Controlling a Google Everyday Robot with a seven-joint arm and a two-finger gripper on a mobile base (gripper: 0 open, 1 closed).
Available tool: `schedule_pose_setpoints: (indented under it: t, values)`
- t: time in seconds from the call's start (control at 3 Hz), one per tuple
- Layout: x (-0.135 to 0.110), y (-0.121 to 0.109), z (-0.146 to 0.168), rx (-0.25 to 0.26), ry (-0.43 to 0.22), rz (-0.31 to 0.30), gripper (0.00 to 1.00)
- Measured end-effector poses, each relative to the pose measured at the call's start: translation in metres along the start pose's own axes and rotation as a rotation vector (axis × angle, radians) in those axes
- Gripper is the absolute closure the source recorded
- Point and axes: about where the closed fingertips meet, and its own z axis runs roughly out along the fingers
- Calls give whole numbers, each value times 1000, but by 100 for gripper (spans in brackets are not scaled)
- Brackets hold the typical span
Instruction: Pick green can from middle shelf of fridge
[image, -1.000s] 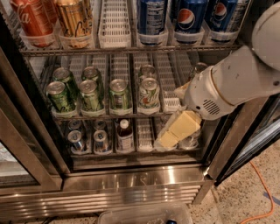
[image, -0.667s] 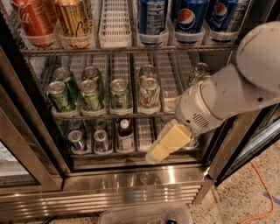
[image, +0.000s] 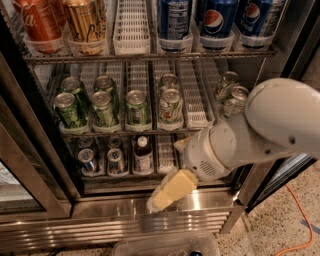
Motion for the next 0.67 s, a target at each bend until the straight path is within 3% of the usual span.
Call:
schedule_pose_setpoints:
  t: [0.67]
  values:
    - [-11,9,28,99,-116,4,0]
